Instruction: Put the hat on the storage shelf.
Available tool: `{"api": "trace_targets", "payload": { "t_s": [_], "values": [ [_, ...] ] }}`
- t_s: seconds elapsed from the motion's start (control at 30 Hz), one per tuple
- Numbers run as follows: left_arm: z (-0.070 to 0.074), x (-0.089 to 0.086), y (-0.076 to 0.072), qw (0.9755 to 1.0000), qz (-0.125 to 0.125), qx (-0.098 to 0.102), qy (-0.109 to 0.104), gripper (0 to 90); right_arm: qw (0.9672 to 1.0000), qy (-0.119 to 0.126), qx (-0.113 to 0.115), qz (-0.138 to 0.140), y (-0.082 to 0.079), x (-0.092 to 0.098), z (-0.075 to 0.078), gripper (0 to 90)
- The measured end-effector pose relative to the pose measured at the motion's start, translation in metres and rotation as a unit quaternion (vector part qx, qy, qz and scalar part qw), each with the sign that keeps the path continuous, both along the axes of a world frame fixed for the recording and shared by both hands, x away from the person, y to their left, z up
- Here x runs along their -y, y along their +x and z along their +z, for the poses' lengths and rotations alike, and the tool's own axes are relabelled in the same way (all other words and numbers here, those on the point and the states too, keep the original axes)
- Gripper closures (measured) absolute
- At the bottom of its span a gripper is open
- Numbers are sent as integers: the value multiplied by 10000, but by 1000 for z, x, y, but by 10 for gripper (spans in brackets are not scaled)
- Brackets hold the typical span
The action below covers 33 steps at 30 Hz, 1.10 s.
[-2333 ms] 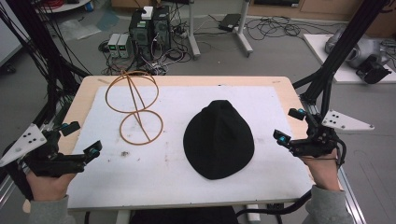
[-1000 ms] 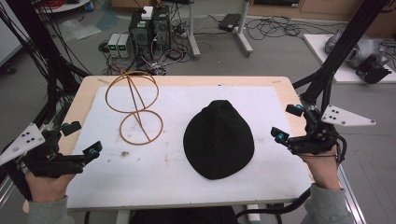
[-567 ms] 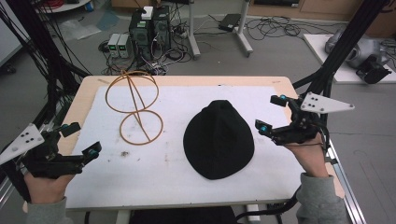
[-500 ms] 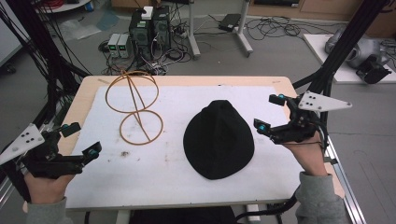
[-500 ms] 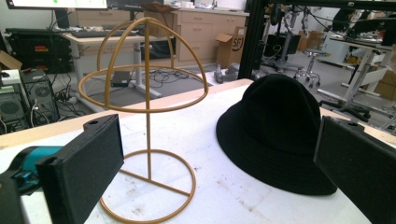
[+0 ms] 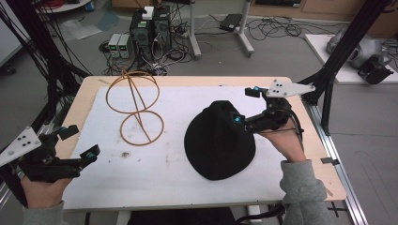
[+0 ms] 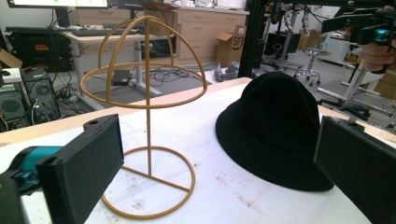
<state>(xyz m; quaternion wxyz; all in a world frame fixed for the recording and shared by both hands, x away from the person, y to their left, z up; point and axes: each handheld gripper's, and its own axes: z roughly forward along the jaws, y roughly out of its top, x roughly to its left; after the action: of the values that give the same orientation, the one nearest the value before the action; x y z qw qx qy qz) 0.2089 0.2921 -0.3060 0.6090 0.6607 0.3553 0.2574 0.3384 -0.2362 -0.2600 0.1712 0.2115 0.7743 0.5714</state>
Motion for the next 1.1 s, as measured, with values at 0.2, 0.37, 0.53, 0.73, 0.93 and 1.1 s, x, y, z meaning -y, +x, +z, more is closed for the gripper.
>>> {"api": "trace_targets", "payload": {
  "t_s": [0.2, 0.37, 0.53, 0.73, 0.93, 1.1],
  "values": [
    [0, 0, -2, 10000, 6, -11, 18, 18, 10000, -36, -42, -4, 11, -14, -2, 9],
    [-1, -2, -4, 10000, 33, -28, 24, 18, 9999, -101, -23, 110, 18, -29, -2, 9],
    [-1, -2, -7, 10000, 71, -44, 26, 18, 9997, -172, -4, 167, 22, -36, -4, 10],
    [-2, -3, -9, 9999, 87, -46, 46, 18, 9998, -199, -53, -30, 29, -37, -10, 10],
    [-2, -3, -9, 9999, 103, -58, 46, 18, 9996, -236, -101, -124, 34, -38, -21, 10],
    [-2, -3, -9, 9999, 86, -70, 70, 18, 9991, -352, -171, -160, 35, -41, -30, 10]
  ]
}}
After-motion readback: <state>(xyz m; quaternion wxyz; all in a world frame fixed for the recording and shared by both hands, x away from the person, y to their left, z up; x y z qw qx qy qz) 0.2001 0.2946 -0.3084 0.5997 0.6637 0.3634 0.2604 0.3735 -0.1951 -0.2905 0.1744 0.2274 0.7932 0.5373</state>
